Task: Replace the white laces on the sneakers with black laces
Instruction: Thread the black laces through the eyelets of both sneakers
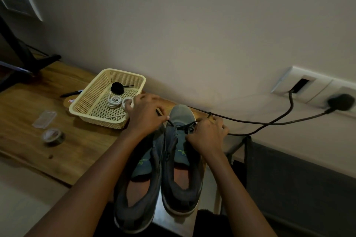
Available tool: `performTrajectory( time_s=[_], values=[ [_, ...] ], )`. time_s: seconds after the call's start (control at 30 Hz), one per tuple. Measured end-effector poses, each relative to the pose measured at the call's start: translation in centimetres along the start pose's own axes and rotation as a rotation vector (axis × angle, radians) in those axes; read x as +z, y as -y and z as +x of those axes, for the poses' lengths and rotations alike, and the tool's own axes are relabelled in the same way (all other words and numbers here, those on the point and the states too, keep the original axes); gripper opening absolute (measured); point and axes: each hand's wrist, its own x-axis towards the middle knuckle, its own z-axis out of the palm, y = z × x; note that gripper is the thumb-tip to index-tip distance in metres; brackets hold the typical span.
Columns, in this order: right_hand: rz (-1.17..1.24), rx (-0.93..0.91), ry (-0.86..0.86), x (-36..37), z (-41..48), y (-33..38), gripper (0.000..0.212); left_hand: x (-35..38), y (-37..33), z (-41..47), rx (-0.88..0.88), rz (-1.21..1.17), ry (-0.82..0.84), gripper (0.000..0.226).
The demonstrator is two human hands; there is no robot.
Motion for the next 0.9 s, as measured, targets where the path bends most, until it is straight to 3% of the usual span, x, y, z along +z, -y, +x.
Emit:
performTrajectory(
  time_s=[0.1,0.3,0.5,0.7,0.8,0.9],
  values=[
    [-0.008,-0.004,0.001,0.2,0.0,0.0,0.032,0.4,-0.6,-0.4,0.07,0.102,0.119,0.01],
    [-0.018,-0.011,-0.02,0.2,0.0,-0.1,0.033,0.8,-0.9,-0.4,0.056,0.129,0.124,0.004],
    [-0.033,-0.001,-0.012,0.1,0.0,-0.1,0.044,0.1,0.5,0.1,-0.201,0.097,-0.113,0.011],
    [-0.001,-0.008,-0.01,0.4,0.1,-0.3,0.04,0.2,-0.1,-0.3,0.066,0.059,0.012,0.018],
    [0.013,-0.009,-0.013,0.4,0.1,-0.3,0.038,0.5,-0.6,-0.5,0.101,0.132,0.101,0.006],
    [0.001,-0.004,-0.012,0.5,0.1,-0.2,0.035,0.8,-0.6,-0.5,0.092,0.16,0.15,0.009]
  ],
)
